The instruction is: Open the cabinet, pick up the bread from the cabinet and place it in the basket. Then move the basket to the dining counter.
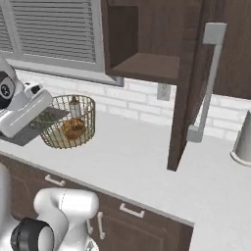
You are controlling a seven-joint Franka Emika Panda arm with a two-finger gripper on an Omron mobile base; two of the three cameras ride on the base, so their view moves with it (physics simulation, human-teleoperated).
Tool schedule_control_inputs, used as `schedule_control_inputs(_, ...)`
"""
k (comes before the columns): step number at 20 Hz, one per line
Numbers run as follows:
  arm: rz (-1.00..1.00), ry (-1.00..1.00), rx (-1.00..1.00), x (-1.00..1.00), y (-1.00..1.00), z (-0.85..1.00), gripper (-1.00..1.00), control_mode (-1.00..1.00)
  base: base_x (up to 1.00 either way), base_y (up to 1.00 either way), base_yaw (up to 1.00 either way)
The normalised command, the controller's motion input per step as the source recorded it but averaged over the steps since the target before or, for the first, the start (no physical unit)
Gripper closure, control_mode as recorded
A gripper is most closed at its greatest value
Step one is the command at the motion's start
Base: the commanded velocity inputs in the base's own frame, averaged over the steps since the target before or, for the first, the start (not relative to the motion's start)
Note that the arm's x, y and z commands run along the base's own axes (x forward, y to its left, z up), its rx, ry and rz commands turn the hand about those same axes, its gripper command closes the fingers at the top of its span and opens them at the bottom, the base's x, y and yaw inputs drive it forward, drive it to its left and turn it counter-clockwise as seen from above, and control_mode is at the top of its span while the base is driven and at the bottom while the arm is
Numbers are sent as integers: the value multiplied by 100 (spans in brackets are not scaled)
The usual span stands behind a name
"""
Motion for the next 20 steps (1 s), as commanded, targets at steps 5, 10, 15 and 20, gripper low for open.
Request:
schedule_control_inputs(5,0,0,0,0,0,0,100,100,-7,58,81)
schedule_control_inputs(10,0,0,0,0,0,0,100,100,0,52,85)
schedule_control_inputs(15,0,0,0,0,0,0,100,100,0,47,85)
schedule_control_inputs(20,0,0,0,0,0,0,100,100,-2,36,84)
